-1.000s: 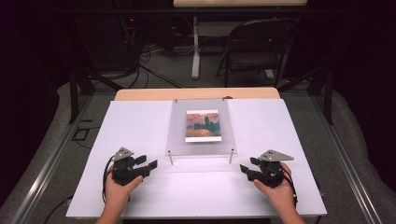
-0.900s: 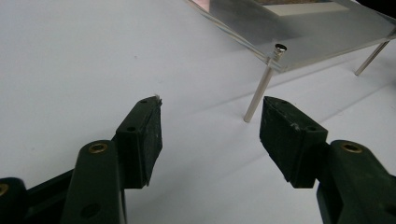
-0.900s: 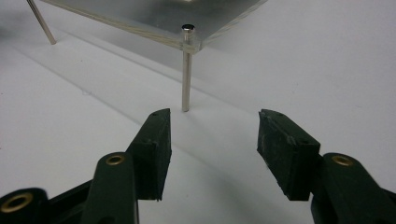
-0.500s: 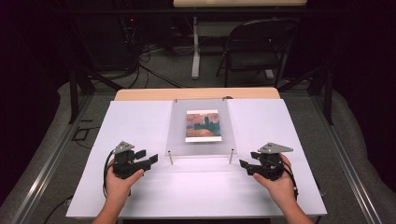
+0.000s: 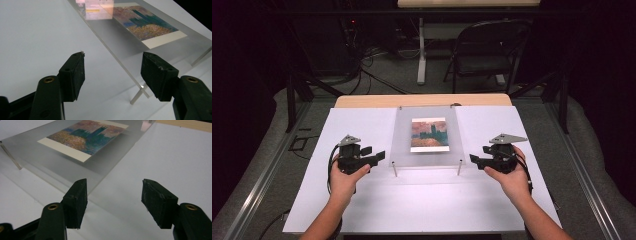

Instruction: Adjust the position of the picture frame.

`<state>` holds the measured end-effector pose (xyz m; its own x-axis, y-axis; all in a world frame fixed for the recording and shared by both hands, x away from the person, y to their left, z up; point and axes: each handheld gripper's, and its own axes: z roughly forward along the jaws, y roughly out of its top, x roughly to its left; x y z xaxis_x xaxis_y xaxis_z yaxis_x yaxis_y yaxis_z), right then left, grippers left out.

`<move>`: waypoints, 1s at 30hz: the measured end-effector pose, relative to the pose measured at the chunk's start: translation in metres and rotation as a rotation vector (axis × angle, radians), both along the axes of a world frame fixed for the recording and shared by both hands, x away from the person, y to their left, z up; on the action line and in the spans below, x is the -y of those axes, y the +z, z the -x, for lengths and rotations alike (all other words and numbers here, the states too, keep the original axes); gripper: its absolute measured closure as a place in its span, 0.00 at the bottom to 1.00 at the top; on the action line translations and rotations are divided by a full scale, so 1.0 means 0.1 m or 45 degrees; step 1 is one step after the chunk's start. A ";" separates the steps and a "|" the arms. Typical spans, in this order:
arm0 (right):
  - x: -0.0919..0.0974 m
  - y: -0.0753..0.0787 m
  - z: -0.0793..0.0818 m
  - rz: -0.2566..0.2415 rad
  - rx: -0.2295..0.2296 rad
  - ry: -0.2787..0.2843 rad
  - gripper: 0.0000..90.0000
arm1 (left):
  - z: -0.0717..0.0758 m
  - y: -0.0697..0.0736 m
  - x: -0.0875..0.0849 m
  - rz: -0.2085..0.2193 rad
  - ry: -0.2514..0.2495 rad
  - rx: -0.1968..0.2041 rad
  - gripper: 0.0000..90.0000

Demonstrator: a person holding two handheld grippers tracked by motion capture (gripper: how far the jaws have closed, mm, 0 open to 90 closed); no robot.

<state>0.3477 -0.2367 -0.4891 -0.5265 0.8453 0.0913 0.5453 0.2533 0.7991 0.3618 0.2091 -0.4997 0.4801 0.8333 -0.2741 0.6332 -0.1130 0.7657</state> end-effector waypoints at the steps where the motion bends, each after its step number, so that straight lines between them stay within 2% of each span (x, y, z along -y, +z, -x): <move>1: -0.01 0.02 -0.03 0.004 -0.003 0.003 0.41 | -0.07 0.04 0.03 0.004 0.004 -0.004 0.40; 5: -0.05 0.06 -0.11 0.012 -0.002 0.011 0.41 | -0.17 0.10 0.06 0.009 0.003 0.001 0.40; 10: -0.10 0.13 -0.29 0.016 0.046 -0.003 0.41 | -0.36 0.26 0.12 0.004 -0.003 0.018 0.39; 12: -0.11 0.15 -0.32 0.016 0.043 -0.003 0.41 | -0.40 0.30 0.14 0.002 -0.005 0.021 0.39; 14: -0.14 0.23 -0.44 -0.001 0.046 -0.009 0.41 | -0.48 0.36 0.17 0.017 -0.016 0.018 0.40; 15: -0.14 0.23 -0.44 -0.001 0.046 -0.009 0.41 | -0.48 0.36 0.17 0.017 -0.016 0.018 0.41; 18: -0.17 0.29 -0.60 -0.032 0.039 -0.027 0.41 | -0.60 0.38 0.24 0.024 -0.009 0.009 0.42; 19: -0.17 0.29 -0.60 -0.032 0.039 -0.027 0.41 | -0.60 0.38 0.24 0.024 -0.009 0.009 0.42; 21: -0.19 0.29 -0.70 -0.033 0.032 -0.037 0.42 | -0.70 0.38 0.30 0.025 -0.013 -0.005 0.43; 28: -0.28 0.28 -0.86 -0.041 0.031 -0.030 0.42 | -0.86 0.37 0.37 0.038 -0.010 -0.007 0.45; 30: -0.32 0.25 -0.93 -0.037 0.024 -0.034 0.42 | -0.91 0.37 0.39 0.023 -0.009 -0.001 0.46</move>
<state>0.4406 -0.2049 -0.4639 -0.5058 0.8560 0.1067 0.5364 0.2153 0.8160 0.4532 0.1700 -0.4628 0.4853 0.8250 -0.2895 0.6334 -0.1035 0.7669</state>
